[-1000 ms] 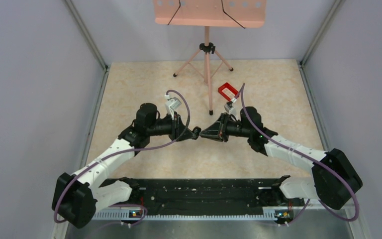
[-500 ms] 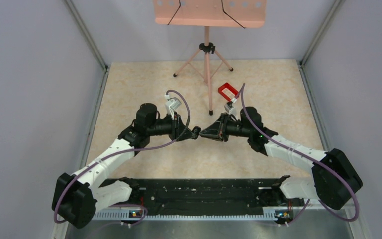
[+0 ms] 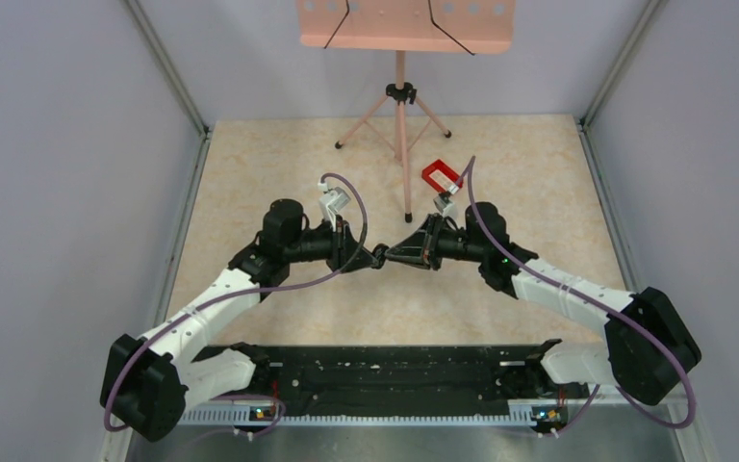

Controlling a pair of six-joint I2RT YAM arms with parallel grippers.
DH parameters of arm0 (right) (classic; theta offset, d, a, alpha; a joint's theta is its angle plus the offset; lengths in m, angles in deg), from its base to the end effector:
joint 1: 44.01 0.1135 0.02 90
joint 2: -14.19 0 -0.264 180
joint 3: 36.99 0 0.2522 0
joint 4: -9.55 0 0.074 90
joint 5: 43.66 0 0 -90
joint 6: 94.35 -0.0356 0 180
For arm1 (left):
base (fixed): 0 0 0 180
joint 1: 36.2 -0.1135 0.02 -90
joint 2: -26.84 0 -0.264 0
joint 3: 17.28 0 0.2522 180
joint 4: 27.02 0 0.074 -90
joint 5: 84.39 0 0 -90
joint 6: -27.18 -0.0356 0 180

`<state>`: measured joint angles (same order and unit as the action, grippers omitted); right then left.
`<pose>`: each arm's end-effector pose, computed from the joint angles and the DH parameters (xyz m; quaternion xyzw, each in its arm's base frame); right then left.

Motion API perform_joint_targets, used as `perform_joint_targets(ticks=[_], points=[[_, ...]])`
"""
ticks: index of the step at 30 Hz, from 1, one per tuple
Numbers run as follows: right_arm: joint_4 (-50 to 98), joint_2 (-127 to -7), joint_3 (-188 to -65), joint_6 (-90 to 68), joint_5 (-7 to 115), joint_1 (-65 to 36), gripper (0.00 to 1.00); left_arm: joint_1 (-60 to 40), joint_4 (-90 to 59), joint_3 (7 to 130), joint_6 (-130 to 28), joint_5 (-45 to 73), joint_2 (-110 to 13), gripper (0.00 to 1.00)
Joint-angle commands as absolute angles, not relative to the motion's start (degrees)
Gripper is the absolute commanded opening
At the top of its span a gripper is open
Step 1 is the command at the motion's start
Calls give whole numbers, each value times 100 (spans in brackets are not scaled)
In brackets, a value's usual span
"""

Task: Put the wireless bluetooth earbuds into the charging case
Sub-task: Insert the right earbud into the right side groove of the charging case.

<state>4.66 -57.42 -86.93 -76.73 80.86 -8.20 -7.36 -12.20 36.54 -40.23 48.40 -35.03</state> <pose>0.2072 0.1743 0.2411 0.0725 0.7834 0.6010 0.1411 0.1964 -0.1357 0.2721 0.2437 0.7637 -0.4972 0.3319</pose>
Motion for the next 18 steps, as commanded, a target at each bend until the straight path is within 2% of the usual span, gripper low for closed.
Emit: perform_joint_targets(ticks=[1,18], points=[[253,-5604,-8978,-7582,7877,-885,0,-721,-1414,3651,-4013,5114,-3425,0],[669,-5797,-9034,-7720,7536,-903,0,-712,-1420,3656,-4028,5151,-3309,0]])
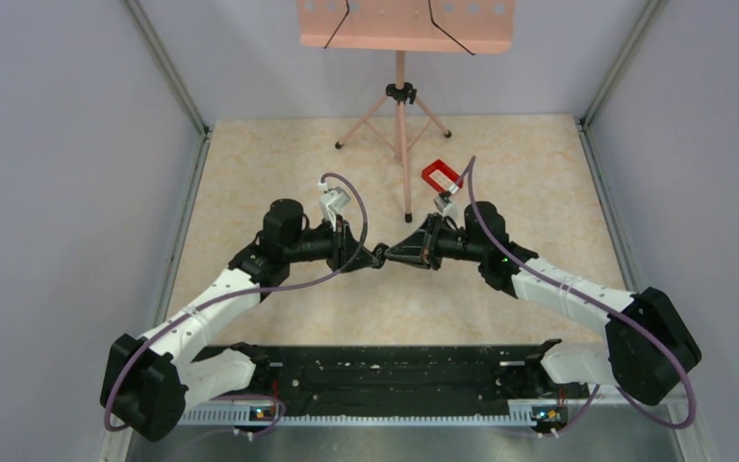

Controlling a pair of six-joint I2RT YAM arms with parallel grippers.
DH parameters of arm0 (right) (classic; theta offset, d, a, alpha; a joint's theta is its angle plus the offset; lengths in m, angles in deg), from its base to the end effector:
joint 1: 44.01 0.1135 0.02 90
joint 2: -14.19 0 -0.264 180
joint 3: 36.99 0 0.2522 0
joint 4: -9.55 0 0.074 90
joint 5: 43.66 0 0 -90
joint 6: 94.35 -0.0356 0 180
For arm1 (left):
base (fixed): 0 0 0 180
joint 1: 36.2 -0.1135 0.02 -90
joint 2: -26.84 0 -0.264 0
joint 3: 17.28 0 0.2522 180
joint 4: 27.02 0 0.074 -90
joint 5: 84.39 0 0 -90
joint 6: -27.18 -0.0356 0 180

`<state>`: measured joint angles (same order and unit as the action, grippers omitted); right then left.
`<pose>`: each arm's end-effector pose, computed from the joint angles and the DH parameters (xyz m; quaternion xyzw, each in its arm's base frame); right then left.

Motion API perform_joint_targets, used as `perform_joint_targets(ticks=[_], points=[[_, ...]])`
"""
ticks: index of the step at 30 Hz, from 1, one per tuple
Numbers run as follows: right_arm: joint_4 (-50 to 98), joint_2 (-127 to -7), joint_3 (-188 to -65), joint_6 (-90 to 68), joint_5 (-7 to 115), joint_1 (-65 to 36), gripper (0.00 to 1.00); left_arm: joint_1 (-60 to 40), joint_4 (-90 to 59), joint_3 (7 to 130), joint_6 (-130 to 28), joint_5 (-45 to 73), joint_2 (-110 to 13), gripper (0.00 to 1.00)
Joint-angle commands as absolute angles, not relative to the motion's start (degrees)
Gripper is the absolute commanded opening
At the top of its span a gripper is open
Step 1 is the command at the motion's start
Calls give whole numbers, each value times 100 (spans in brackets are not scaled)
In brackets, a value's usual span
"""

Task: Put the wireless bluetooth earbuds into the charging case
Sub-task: Insert the right earbud into the right side groove of the charging case.

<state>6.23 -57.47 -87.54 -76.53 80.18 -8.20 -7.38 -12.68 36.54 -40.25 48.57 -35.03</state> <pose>0.2080 0.1745 0.2416 0.0783 0.7879 0.5943 0.1412 0.1966 -0.1359 0.2729 0.2456 0.7610 -0.4987 0.3346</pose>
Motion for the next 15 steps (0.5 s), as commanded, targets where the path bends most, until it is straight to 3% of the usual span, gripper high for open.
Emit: perform_joint_targets(ticks=[1,15], points=[[636,-5807,-9018,-7792,7519,-896,0,-713,-1432,3663,-4015,5142,-3317,0],[646,-5922,-8914,-8122,7227,-898,0,-713,-1744,3561,-3763,5312,-3321,0]])
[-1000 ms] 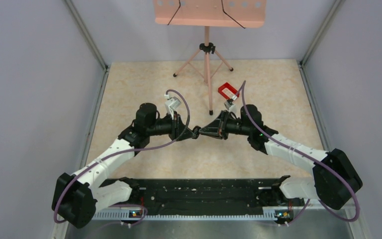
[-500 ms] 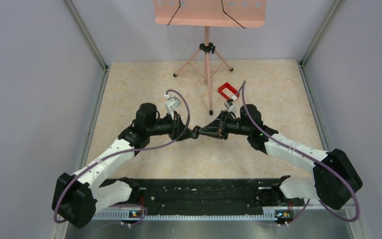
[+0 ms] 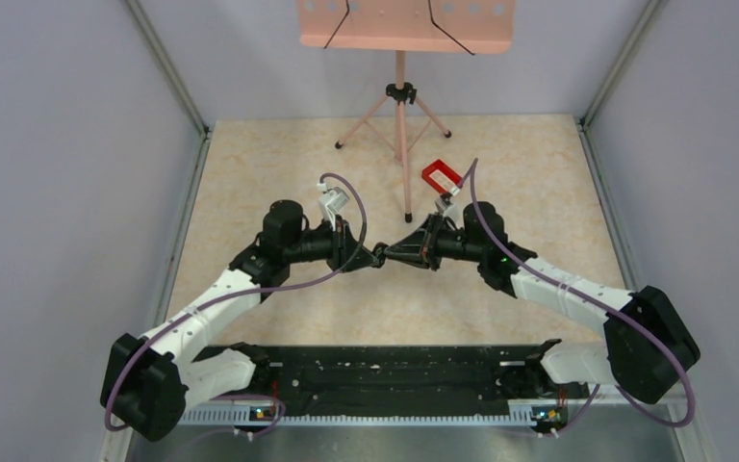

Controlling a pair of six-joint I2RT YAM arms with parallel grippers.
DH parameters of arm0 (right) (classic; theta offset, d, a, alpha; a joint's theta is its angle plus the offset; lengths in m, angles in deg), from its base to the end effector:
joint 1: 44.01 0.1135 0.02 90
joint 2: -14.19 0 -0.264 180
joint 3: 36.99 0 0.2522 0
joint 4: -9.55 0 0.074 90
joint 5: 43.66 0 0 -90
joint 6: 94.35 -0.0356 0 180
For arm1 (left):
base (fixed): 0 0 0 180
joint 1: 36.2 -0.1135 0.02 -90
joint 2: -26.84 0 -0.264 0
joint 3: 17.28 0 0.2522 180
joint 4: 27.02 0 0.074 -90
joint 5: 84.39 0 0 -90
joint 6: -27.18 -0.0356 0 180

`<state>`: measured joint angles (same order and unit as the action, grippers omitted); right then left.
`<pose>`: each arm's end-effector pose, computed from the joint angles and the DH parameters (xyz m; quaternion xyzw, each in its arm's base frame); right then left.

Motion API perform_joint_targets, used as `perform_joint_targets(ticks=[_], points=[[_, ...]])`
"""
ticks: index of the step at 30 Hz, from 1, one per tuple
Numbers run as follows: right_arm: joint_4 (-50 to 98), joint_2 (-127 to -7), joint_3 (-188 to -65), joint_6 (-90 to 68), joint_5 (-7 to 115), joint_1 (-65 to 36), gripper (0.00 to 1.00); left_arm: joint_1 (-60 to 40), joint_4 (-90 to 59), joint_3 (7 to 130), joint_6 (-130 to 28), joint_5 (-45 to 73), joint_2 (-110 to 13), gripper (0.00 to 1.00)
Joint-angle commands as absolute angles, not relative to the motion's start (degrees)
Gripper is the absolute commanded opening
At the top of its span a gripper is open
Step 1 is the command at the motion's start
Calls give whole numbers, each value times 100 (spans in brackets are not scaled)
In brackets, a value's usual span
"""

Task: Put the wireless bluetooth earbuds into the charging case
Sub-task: Insert the right earbud into the right side groove of the charging case.

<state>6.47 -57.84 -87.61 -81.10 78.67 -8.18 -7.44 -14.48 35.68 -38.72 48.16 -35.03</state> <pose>0.2095 0.1747 0.2398 0.1195 0.7865 0.5930 0.1243 0.1970 -0.1356 0.2706 0.2355 0.7611 -0.5021 0.3365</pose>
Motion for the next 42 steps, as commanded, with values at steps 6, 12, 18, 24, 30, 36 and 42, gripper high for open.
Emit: perform_joint_targets(ticks=[6,12,18,24,30,36,42], points=[[620,-5926,-8661,-8504,7103,-895,0,-711,-1995,3513,-3452,5183,-3315,0],[-146,-5827,-8131,-9275,6944,-894,0,-711,-2743,3214,-2779,5167,-3366,0],[919,-5843,-8579,-8390,7034,-888,0,-719,-2076,3668,-2652,5397,-3780,0],[1636,-5840,-8898,-7566,7104,-878,0,-724,-1681,4100,-2653,5834,-4239,0],[2227,-5766,-9221,-6771,7102,-877,0,-729,-1096,4528,-2665,6289,-4754,0],[2815,-5768,-9574,-6029,7119,-877,0,-728,-874,4762,-2654,6995,-5244,0],[3468,-5676,-9973,-5319,6930,-886,0,-733,-476,4874,-3013,7257,-5402,0]])
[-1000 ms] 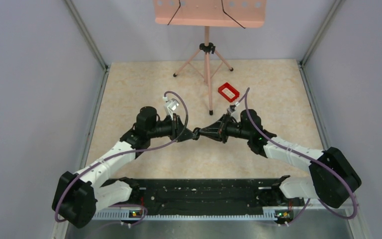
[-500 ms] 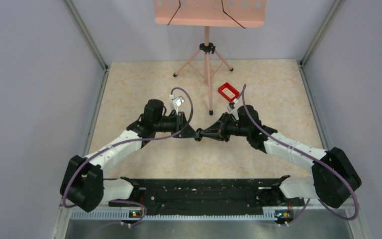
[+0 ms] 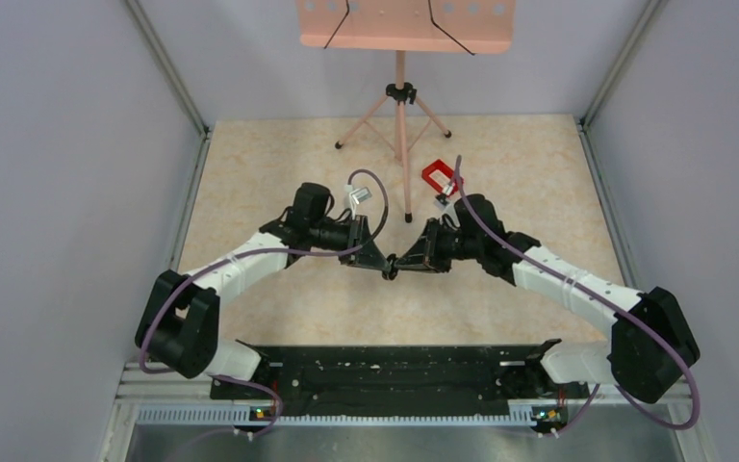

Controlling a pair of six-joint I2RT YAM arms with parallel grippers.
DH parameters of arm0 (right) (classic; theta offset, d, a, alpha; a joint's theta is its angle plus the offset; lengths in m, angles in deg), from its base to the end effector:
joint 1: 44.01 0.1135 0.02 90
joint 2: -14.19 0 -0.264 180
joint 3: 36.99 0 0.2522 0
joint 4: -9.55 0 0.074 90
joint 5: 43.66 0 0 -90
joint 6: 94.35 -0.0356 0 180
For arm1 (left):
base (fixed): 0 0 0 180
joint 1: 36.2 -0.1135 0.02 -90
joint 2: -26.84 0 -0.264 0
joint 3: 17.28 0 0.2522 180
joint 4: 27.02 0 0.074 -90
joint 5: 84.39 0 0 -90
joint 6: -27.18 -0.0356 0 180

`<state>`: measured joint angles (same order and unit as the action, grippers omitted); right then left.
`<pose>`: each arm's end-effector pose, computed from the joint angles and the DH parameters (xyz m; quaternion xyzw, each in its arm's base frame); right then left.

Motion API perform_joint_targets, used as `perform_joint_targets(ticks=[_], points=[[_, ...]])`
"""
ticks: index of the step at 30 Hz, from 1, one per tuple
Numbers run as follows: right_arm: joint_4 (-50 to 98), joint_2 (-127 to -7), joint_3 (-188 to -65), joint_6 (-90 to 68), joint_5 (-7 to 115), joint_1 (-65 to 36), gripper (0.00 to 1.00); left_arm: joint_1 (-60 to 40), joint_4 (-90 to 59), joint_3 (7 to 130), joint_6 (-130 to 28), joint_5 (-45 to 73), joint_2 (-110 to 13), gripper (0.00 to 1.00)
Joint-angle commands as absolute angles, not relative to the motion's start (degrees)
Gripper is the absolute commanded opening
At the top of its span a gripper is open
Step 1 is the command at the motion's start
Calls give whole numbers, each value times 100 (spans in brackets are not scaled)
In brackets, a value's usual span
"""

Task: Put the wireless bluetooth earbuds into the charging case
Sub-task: Insert the right earbud into the right side groove of the charging case.

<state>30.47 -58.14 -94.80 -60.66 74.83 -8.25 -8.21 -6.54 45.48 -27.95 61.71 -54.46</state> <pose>0.2090 0.1714 0.2408 0.0427 0.8678 0.4716 0.1510 0.2441 -0.1632 0.2352 0.1542 0.8073 -0.5602 0.1027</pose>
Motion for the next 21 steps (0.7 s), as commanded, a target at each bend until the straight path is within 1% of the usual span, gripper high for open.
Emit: perform_joint_targets(ticks=[1,10,19,21], points=[[3564,-5678,-10035,-5235,6915,-887,0,-735,-427,4890,-3073,7282,-5407,0],[3879,-5720,-10207,-4823,6998,-886,0,-731,-67,5024,-3392,7475,-5529,0],[4041,-5564,-10306,-4549,7043,-884,13,-720,427,5187,-3723,7588,-5761,0],[4039,-5570,-10308,-4505,7100,-875,14,-726,447,5209,-3716,7654,-5817,0]])
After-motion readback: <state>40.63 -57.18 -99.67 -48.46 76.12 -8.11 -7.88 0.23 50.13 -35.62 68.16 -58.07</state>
